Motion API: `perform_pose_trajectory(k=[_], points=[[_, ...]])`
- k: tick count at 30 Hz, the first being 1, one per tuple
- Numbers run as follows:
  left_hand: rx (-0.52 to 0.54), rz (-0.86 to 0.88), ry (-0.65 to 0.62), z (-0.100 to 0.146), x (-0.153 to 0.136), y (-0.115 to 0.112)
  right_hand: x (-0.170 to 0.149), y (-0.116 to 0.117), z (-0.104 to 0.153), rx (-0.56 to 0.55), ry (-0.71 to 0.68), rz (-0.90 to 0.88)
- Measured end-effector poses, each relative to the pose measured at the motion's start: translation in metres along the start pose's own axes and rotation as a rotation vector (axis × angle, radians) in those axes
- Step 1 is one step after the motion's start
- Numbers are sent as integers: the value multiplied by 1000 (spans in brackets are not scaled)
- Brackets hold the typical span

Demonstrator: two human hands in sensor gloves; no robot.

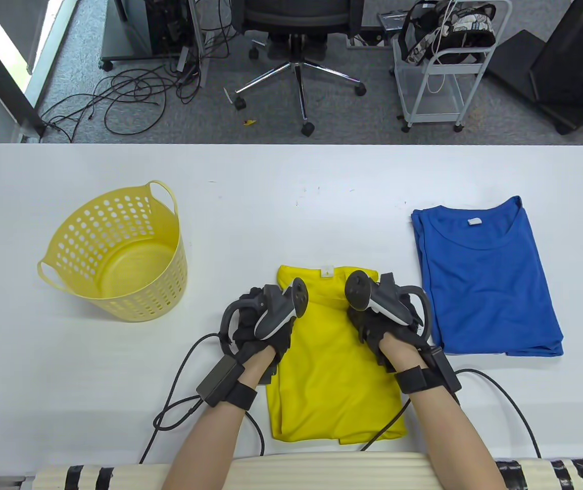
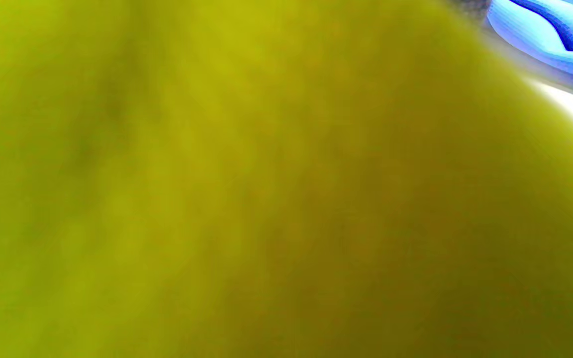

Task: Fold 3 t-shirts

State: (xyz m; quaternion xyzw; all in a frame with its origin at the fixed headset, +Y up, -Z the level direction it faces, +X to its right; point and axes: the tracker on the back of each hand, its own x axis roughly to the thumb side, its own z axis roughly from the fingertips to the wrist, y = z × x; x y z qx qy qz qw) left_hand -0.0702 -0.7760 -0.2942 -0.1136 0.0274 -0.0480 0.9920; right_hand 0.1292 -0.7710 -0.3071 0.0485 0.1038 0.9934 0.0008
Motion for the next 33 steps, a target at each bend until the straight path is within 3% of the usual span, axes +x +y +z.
perform_pose_trajectory(k=[6, 14, 19, 27, 33], points=[[47, 33, -24, 3, -4, 0, -2, -4, 4, -91, -23, 6], [181, 205, -63, 19, -11, 22, -21, -46, 25, -176, -10, -121], [178, 291, -99, 22, -1, 32, -39, -58, 40, -193, 10, -92], [186, 350, -162, 29, 49, 54, -90, -83, 64, -229, 102, -87], [168, 410, -250, 36, 108, 66, -148, -104, 86, -249, 211, -70]])
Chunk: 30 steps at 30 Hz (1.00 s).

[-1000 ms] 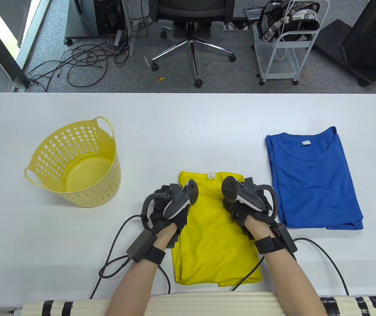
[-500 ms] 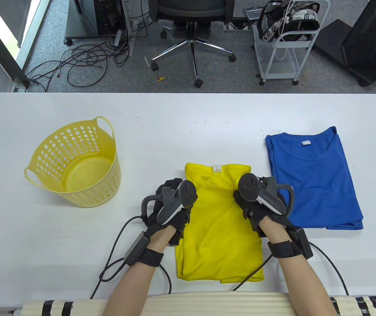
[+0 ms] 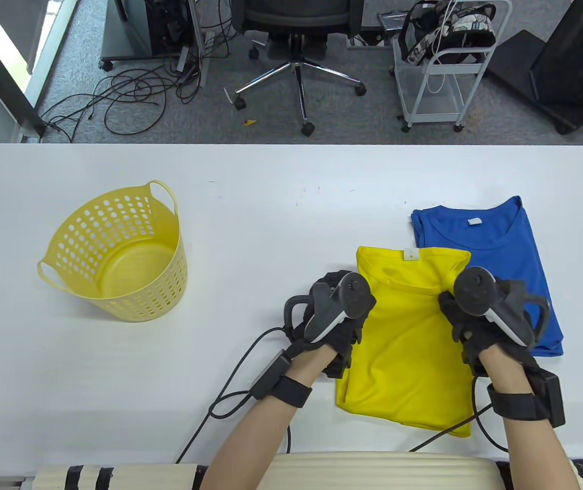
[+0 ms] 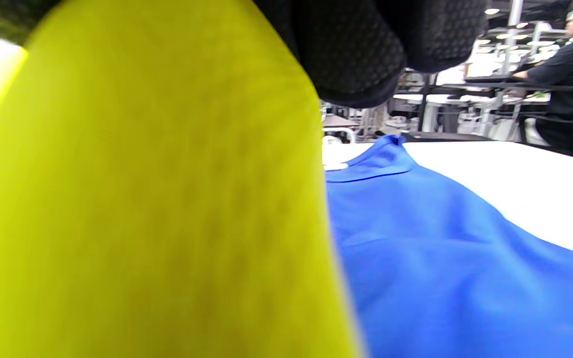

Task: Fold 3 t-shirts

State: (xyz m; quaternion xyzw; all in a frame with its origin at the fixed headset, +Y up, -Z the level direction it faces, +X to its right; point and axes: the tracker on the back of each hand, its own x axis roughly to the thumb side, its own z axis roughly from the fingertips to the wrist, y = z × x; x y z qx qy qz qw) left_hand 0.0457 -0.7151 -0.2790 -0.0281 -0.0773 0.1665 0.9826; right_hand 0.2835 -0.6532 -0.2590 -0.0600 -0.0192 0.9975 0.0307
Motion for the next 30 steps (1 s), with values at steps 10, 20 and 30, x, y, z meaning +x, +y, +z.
perform_pose_trajectory(k=[10, 20, 30], points=[[-14, 155, -35, -34, 86, -17, -71, -48, -23, -72, 170, 115], [-64, 252, 102, -103, 107, -41, -74, -45, -102, -105, 218, 338], [-85, 58, 156, -152, 99, -69, -92, 31, -156, 29, 312, 334]])
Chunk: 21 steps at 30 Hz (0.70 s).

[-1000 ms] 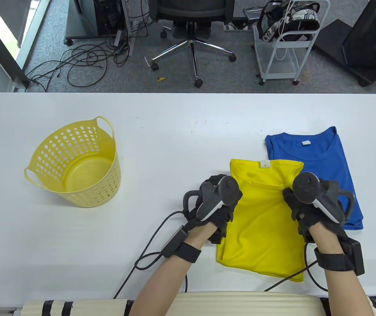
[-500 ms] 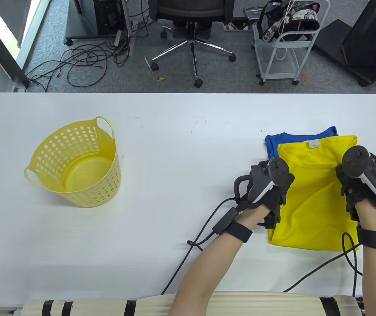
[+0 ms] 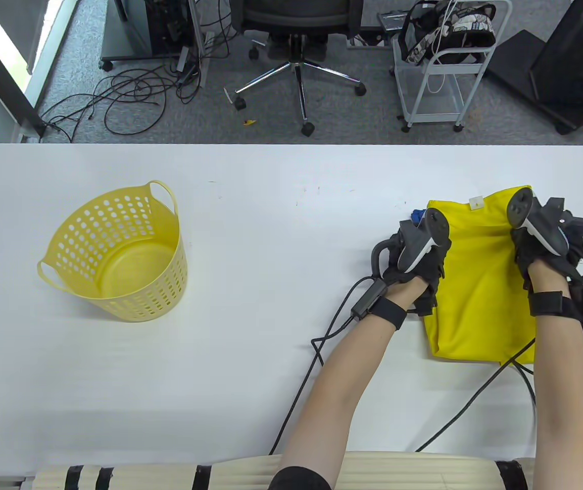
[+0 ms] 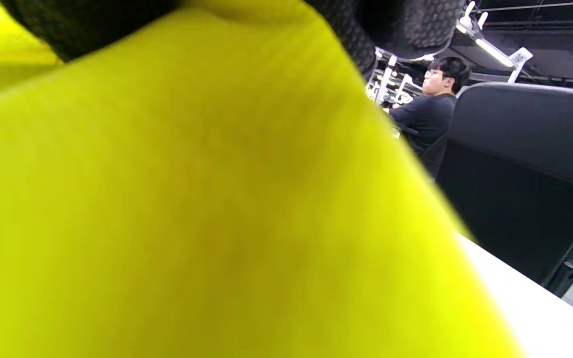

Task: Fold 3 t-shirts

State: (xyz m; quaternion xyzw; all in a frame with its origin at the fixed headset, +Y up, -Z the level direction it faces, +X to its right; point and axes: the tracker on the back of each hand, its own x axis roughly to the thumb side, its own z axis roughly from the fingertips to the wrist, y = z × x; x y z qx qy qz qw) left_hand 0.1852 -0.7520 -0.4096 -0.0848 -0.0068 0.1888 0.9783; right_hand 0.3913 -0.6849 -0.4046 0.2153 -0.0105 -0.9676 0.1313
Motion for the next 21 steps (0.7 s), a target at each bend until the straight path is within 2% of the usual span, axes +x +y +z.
perform_pose_trajectory(k=[3, 6, 10, 13, 18, 21], points=[[-34, -65, 8, -4, -3, -8, 0, 19, -6, 5, 32, 4], [-4, -115, -3, -1, -12, -8, -5, 28, -7, 27, 49, 3], [20, -137, -2, 7, -26, 9, -16, 12, 1, -18, 64, -50], [11, -103, -14, 21, -35, 19, -17, -4, 15, -48, 14, -63], [60, -169, -58, 55, -53, 37, -4, -22, 54, -69, -79, -127], [100, -209, -65, 77, -75, 56, 9, -27, 82, -67, -154, -225]])
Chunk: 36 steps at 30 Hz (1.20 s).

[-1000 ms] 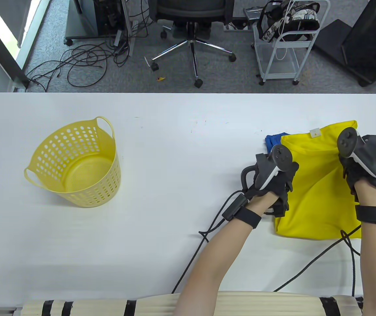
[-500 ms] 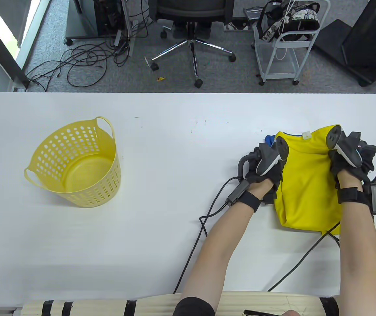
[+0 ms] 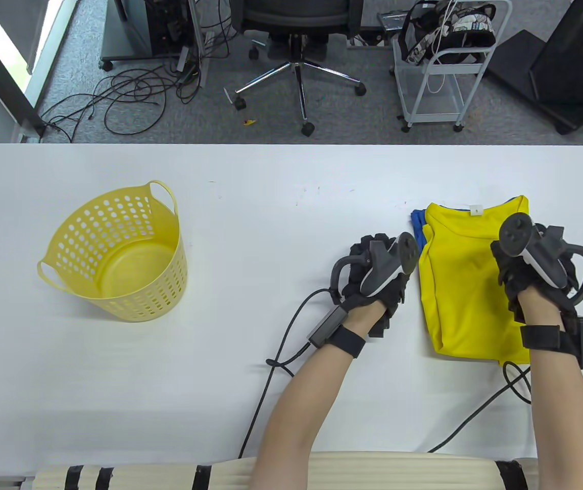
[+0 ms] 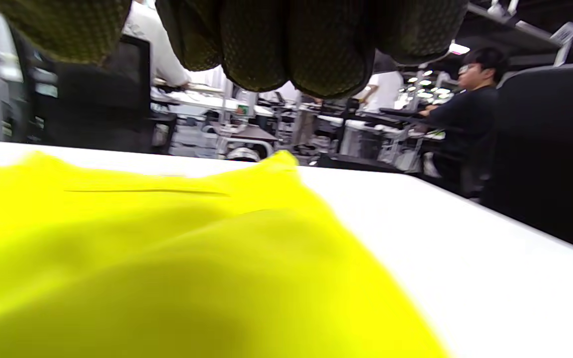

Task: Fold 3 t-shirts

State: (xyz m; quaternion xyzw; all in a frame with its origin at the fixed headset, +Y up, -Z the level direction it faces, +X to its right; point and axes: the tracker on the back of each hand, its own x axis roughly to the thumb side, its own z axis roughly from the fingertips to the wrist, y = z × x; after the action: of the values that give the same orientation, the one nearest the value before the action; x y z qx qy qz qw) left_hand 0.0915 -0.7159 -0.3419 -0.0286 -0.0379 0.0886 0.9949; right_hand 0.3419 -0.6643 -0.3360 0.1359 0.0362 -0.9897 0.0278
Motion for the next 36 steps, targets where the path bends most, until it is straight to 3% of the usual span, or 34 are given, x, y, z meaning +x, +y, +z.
perform_pose_trajectory(k=[11, 16, 21, 27, 28, 31, 36], points=[[-52, -80, 118, 56, -113, 48, 81, 8, 72, 0, -258, -104], [-36, -138, 142, 82, -167, 54, 103, 23, 95, 38, -341, -160], [-63, -141, 121, 103, -217, 39, 104, 46, 106, 103, -393, -121], [-171, -188, 135, 105, -232, 3, 94, 64, 111, 186, -401, -122], [-187, -191, 139, 105, -231, 3, 94, 66, 112, 183, -402, -110], [-104, -184, 138, 108, -231, 9, 94, 69, 113, 178, -396, -92], [-99, -191, 156, 111, -236, 10, 98, 68, 115, 164, -418, -83]])
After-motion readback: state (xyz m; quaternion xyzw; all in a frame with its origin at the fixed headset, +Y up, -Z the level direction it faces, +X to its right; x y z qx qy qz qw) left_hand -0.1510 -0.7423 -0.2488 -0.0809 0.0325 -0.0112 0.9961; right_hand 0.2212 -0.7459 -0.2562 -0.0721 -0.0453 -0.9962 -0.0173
